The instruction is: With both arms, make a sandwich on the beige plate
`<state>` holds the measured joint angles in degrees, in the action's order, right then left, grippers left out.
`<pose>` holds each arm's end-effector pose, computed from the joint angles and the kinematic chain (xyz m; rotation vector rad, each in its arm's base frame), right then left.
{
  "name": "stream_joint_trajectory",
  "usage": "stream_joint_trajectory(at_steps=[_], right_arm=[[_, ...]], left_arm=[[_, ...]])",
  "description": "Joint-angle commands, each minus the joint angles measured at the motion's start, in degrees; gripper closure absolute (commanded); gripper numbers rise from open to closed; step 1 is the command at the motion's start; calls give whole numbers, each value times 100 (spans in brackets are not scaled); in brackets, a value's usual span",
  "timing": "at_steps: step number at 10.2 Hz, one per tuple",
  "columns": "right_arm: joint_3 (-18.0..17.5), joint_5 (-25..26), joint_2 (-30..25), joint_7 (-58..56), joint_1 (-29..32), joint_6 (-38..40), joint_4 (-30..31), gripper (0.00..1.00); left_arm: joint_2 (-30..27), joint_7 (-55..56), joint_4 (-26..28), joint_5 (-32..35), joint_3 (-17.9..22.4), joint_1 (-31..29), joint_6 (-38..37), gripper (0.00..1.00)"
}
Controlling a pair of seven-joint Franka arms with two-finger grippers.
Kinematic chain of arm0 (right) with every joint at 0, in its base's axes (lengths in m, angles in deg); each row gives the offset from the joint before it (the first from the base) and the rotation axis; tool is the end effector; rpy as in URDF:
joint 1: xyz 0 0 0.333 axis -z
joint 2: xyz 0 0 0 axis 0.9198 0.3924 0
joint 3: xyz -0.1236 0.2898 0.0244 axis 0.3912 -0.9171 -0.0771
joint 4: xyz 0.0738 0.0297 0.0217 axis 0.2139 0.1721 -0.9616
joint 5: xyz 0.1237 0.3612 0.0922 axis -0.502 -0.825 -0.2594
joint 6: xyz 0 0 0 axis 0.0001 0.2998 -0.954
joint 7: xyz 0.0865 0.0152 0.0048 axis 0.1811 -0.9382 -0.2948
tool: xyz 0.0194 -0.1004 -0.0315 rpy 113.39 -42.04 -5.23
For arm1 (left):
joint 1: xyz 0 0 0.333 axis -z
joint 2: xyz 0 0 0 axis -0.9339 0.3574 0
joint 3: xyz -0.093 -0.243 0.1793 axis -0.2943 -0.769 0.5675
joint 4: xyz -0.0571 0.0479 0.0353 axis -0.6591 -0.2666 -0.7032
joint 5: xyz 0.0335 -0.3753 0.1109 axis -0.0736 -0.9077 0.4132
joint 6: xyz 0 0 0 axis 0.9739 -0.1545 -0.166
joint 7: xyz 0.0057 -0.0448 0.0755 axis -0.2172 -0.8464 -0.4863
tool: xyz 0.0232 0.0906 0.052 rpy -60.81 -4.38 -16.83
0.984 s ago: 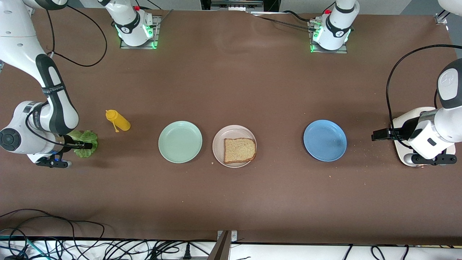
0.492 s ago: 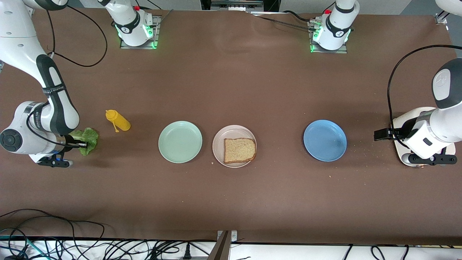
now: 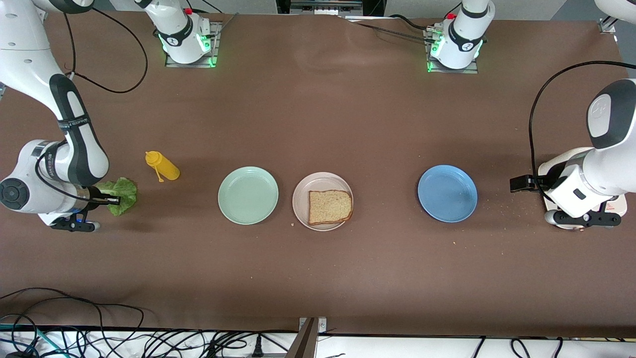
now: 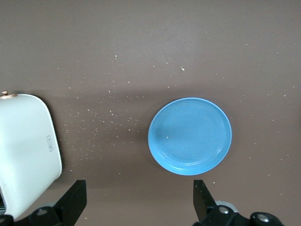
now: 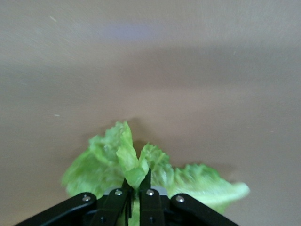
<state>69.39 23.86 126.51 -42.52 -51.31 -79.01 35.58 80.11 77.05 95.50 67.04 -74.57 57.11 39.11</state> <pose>0.6649 -0.1370 0.2071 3.0698 -0.1184 -0.3110 0.6677 -0.0036 0.4696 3.1291 -0.0235 -0.2312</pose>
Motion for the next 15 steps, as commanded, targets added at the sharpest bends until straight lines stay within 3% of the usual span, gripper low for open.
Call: stream_joint_trajectory(at_steps=[1,3,5,8,11,15], right_arm=[[-112,38,-156,-72,-82,1369,-991,100],[-427,56,-191,-134,-108,2225,-1757,100],[-927,29,-287,-125,-108,2597,-2312,100],[-1815,21,-306,-20,-135,2589,-2639,100],[-2677,12,-236,-11,-326,1923,-2666,100],[-2671,12,80,696,-1801,940,-2640,100]], left_arm=[[-139,-204,-249,-256,10,8,-237,0],[-280,-213,-267,-161,36,-27,-246,0],[-428,-195,-267,-98,53,-36,-246,0],[-525,-336,-267,-168,36,-159,-220,0],[-561,-1151,-258,-195,53,-177,-229,0],[-561,-1189,-232,-204,62,-177,-229,0]])
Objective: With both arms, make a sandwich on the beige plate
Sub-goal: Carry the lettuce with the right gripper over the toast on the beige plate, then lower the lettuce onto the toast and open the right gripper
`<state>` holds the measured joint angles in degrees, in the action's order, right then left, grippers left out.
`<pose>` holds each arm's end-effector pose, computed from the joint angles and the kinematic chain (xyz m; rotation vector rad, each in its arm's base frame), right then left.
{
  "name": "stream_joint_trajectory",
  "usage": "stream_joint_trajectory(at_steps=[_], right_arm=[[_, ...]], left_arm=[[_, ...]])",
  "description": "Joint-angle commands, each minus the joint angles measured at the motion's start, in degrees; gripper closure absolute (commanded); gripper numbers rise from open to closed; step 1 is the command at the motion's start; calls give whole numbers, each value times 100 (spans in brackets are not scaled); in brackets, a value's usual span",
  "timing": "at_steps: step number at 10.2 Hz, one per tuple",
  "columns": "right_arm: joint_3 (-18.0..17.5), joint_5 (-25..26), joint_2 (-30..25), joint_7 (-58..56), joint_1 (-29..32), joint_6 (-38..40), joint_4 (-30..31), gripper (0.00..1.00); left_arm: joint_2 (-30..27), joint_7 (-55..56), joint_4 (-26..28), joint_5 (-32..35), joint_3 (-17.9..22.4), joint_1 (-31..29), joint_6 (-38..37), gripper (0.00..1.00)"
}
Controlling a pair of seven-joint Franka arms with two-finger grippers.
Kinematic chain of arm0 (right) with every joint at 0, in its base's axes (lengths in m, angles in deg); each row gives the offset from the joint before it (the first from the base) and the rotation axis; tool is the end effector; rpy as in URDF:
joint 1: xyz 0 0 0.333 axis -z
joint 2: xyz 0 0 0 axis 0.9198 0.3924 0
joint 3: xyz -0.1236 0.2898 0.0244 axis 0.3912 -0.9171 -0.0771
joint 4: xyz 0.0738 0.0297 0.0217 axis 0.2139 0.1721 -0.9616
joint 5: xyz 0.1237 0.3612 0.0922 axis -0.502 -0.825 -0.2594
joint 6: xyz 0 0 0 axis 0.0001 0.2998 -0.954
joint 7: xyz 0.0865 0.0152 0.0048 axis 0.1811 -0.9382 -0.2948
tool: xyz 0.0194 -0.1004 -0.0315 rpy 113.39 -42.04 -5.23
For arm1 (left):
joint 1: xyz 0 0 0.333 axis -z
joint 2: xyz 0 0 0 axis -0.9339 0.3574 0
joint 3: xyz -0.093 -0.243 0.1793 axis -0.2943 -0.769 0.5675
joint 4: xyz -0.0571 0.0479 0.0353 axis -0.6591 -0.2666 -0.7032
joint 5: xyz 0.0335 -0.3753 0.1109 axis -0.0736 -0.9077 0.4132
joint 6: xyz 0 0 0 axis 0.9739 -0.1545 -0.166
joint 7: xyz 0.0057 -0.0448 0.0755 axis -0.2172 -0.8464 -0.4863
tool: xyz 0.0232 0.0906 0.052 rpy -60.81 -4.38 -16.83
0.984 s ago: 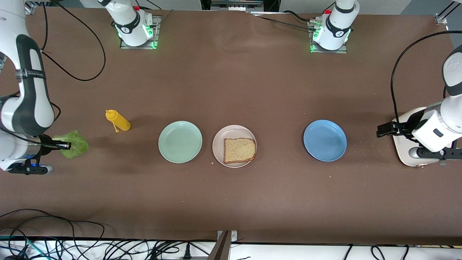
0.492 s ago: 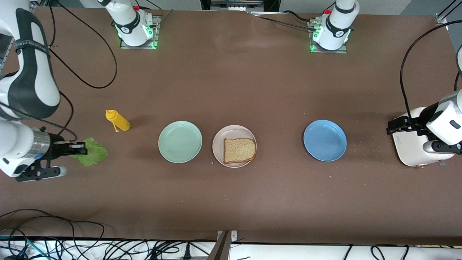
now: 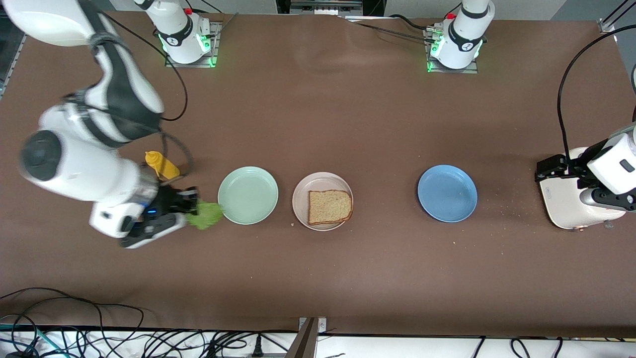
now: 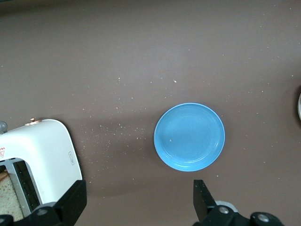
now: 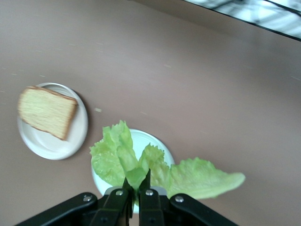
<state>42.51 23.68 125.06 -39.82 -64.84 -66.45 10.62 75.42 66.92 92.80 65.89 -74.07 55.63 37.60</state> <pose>0.7010 0.2481 0.4527 -2.8694 -0.5942 -0.1215 0.6549 0.0153 0.5421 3.1224 -0.2356 -0.0752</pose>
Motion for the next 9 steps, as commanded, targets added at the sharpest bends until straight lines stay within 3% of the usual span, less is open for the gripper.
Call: stream_joint_trajectory(at_steps=[1,6,9], right_arm=[[17,21,392,700,-712,-711,-144,100],[52,82,1033,826,-1750,-2153,-135,100],[561,83,1412,808,-2402,-3209,-135,100]], left_arm=[[-92,-176,38,-88,12,-29,-77,0],[-92,-176,38,-88,12,-29,-77,0],[-92,-176,47,-79,12,-29,-77,0]])
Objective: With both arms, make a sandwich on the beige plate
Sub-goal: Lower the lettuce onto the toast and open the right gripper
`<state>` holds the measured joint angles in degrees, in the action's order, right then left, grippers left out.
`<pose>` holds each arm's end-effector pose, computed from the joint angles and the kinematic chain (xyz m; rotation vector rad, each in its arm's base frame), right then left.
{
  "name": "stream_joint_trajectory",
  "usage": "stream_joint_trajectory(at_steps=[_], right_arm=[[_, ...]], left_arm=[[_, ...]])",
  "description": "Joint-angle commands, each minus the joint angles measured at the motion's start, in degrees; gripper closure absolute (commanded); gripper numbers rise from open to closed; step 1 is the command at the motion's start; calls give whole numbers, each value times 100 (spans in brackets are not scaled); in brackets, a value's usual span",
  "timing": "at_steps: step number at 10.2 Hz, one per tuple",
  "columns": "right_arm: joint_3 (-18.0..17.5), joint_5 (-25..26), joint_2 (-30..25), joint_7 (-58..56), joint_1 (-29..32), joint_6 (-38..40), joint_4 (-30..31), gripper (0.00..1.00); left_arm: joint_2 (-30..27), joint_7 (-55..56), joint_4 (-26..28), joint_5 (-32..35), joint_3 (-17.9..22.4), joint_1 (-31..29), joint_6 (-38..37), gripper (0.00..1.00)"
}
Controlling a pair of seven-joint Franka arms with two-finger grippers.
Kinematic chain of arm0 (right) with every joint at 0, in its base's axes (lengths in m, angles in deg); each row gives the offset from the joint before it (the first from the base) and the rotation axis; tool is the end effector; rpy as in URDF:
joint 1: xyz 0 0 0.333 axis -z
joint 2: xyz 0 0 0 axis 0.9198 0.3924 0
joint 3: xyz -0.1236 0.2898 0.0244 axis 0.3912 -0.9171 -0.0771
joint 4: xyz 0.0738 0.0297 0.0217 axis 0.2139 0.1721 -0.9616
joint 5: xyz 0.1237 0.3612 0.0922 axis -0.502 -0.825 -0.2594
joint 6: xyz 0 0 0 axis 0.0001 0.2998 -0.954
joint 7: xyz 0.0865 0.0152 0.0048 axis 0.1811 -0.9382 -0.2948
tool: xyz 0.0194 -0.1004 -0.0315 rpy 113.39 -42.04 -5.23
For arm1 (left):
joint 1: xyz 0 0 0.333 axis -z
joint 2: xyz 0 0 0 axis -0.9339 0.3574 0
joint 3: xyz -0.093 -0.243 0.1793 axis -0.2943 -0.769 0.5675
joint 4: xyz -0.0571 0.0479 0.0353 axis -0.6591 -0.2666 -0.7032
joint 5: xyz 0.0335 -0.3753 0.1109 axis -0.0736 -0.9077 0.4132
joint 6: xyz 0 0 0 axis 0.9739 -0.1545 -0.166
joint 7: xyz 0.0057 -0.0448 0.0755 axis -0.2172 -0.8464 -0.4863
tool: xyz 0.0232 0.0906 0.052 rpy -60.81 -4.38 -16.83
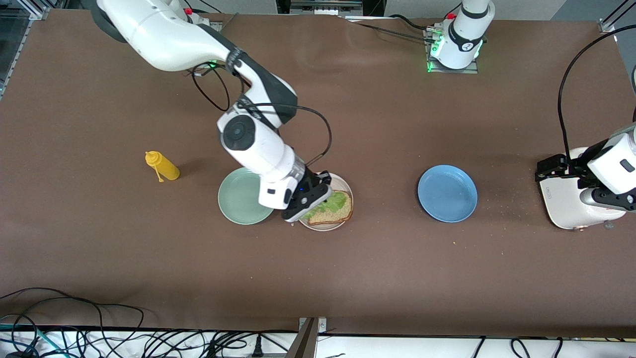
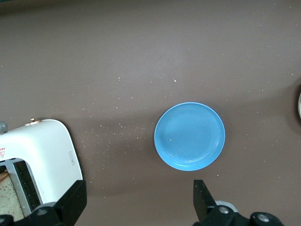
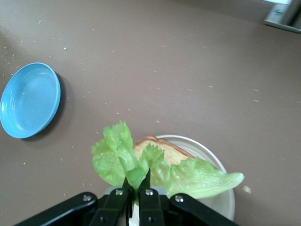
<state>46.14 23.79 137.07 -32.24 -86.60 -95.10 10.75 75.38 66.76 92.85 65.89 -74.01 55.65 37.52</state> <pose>0.6287 0.4908 0.3426 -2.6379 -0.7179 -0.3806 0.6546 0.0156 0.5420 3.1225 -0.2391 -0.0779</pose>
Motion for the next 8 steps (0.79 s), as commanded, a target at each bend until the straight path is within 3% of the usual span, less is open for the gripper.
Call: stream_joint_trajectory(at_steps=[1,8], right_arm=[[304,81,264,15,-262,-372,-148,100],[314,-385,335,77,-192,-320,308,100]], left_arm=[[-88,-160,42,-79,6,-30,-69,0],[-88,-160,86,-79,-11,-21,-69,0]])
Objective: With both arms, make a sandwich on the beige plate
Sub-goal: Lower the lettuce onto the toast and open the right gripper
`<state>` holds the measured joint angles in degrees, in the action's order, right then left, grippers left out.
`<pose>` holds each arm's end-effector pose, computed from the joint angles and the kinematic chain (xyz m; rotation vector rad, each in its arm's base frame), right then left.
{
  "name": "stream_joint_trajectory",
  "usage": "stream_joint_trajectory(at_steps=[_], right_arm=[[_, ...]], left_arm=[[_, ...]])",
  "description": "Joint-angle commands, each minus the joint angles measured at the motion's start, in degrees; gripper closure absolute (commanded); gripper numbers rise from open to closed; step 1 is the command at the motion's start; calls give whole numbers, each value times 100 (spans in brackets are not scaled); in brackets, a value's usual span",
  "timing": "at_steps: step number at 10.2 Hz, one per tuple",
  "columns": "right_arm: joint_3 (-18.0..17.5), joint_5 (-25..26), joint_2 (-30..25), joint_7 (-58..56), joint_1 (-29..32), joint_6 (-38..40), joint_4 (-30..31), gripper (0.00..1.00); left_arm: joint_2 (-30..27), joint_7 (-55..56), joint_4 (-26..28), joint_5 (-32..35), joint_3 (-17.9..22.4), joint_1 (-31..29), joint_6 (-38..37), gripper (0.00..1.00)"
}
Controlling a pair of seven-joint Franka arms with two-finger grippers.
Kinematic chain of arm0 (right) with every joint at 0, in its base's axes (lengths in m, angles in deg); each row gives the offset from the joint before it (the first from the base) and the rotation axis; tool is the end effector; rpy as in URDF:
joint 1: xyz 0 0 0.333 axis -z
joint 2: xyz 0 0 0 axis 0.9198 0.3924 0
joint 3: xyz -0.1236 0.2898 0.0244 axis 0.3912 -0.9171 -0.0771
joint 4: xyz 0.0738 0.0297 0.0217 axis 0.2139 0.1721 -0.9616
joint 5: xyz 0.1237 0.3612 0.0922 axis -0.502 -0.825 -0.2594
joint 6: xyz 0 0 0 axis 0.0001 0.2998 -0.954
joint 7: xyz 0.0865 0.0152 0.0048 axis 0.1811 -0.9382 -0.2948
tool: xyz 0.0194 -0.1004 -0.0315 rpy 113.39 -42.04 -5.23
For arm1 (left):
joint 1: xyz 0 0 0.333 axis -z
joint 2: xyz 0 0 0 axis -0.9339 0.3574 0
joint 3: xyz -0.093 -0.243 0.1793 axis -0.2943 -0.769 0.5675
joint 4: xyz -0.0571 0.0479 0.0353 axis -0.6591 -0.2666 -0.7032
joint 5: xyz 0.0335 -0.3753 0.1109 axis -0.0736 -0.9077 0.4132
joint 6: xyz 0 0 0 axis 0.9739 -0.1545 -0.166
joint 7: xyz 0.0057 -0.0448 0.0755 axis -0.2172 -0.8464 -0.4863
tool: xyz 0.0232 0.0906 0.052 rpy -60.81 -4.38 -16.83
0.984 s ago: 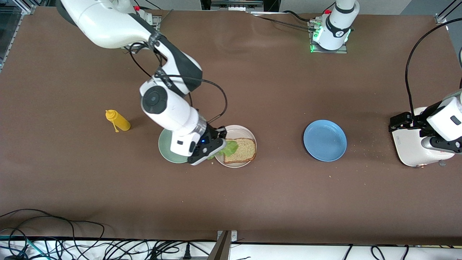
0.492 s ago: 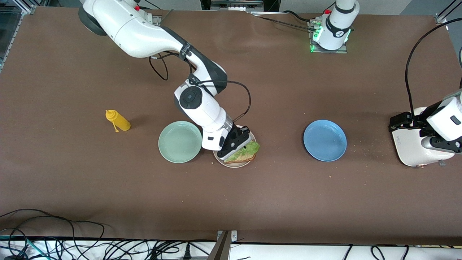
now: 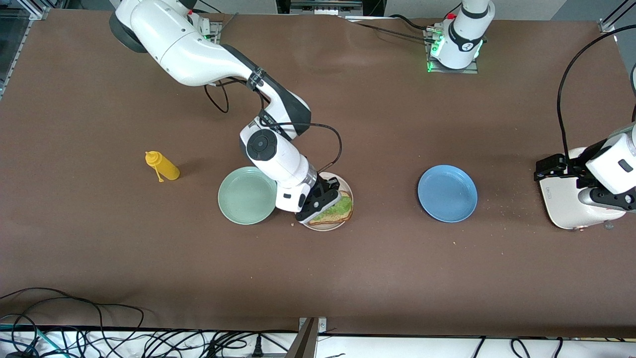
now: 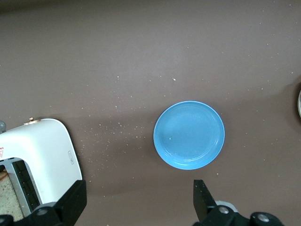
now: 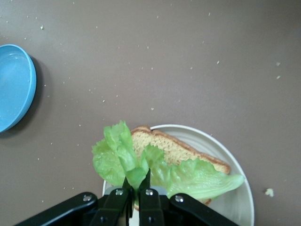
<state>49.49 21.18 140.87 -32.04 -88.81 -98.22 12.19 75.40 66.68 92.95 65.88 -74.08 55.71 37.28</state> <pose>0.6233 0.4940 0.2758 -2.6645 -0.6779 -0.3060 0.6541 0.0142 0.5407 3.1208 -0.2448 -0.0874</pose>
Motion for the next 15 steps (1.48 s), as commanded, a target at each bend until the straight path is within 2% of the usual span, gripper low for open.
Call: stream_joint_trajectory(at_steps=[1,5,6,7,9,13,15], right_arm=[[-21,-125,-54,57,108,1,296,100],[-21,-125,-63,66,153,-8,491,100],[-21,-73,-63,196,144,-25,491,33],[-21,-89,-63,215,144,-34,482,21],[-21,-107,-63,241,135,-26,464,12],[-56,-125,-141,303,152,18,403,8],[-100,-134,-482,259,415,473,420,4]], left_arm=[[-81,-143,76,-79,-4,-27,-55,0],[-90,-143,76,-79,-4,-18,-55,0],[-90,-143,76,-79,-4,-18,-55,0],[-90,-143,76,-70,-4,-18,-55,0],[-90,-143,76,-70,-4,-27,-55,0],[-90,-143,76,-70,-4,-27,-55,0],[-90,-135,76,-18,-4,-27,-55,0]])
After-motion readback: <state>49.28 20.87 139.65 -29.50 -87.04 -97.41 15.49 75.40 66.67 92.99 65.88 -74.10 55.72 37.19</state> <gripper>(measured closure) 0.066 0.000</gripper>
